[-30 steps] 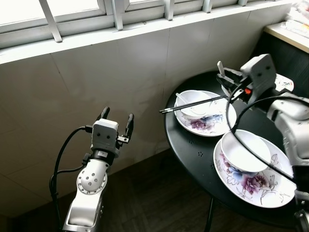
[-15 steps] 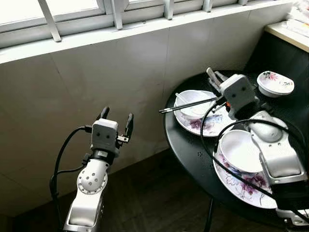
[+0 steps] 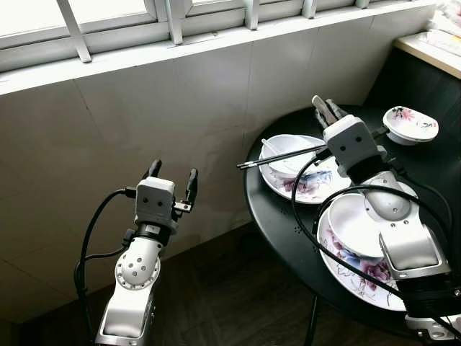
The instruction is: Kitchen organization
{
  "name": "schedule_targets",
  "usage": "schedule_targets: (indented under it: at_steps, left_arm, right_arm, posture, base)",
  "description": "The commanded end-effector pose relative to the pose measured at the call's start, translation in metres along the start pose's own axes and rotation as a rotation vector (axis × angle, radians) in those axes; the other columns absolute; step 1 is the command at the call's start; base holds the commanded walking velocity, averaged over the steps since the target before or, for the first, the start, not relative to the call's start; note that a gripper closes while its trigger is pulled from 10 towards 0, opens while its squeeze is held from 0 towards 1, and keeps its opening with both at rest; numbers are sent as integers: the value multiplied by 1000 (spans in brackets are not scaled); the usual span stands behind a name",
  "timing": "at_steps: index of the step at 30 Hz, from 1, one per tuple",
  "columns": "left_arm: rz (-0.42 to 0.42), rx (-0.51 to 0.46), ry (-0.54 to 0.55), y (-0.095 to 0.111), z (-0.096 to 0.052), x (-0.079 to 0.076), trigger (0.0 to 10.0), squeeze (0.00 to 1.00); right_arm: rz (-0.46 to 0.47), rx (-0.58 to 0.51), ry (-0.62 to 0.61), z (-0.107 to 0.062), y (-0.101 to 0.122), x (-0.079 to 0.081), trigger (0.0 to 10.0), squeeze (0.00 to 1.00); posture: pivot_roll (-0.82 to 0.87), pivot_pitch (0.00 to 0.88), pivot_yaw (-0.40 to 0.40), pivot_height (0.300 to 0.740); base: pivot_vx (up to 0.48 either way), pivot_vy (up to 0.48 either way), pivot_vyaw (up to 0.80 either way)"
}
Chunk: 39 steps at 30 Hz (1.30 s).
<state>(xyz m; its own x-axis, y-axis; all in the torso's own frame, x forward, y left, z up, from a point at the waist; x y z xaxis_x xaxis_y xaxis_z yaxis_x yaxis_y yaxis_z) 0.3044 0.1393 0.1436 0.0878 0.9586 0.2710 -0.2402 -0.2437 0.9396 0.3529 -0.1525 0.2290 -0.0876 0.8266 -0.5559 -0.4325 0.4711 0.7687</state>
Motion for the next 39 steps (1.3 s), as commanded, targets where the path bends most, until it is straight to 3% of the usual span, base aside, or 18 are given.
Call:
schedule_targets:
  at_steps: [1, 9, 15, 24, 39]
  left_arm:
    - [-7, 17, 2, -3, -1, 0, 10000, 0]
    - [-33, 40, 13, -8, -1, 2, 10000, 0]
    - [-32, 48, -10, -9, -1, 0, 10000, 0]
    - [-21, 40, -9, -7, 0, 2, 10000, 0]
    - [-12, 25, -5, -3, 1, 1, 10000, 0]
  right_arm:
    - [15, 9, 9, -4, -4, 11, 0, 0]
    - [48, 6, 19, -9, -4, 23, 0, 0]
    - [3, -13, 31, -8, -1, 28, 0, 0]
    - [-33, -56, 66, -5, 7, 36, 0, 0]
    - [-30, -88, 92, -6, 12, 43, 0, 0]
  posture:
    - [-23, 13, -38, 740]
    - [-20, 11, -35, 740]
    - [-16, 11, -30, 740]
    - [-14, 16, -27, 740]
    - [-12, 27, -33, 740]
  base:
    - [0, 0, 0]
    - [0, 0, 0]
    - [0, 312, 160]
    - [0, 389, 800]
    - [0, 0, 800]
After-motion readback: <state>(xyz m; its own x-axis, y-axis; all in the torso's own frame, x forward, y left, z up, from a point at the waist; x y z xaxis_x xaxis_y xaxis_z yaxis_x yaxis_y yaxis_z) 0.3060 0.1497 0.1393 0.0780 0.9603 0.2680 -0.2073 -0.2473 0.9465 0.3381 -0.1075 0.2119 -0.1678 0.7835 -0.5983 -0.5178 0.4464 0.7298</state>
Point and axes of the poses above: a point about 5 cm out from each wrist's last joint towards the gripper, its own z axis pointing out of the wrist towards the gripper, its own y axis along the axis of the wrist's last joint, x = y × z, the point moved 5 cm from there along z, pointing out of the wrist towards the gripper, and after that the axes turned 6 degrees about z, right-handed, at the moved point
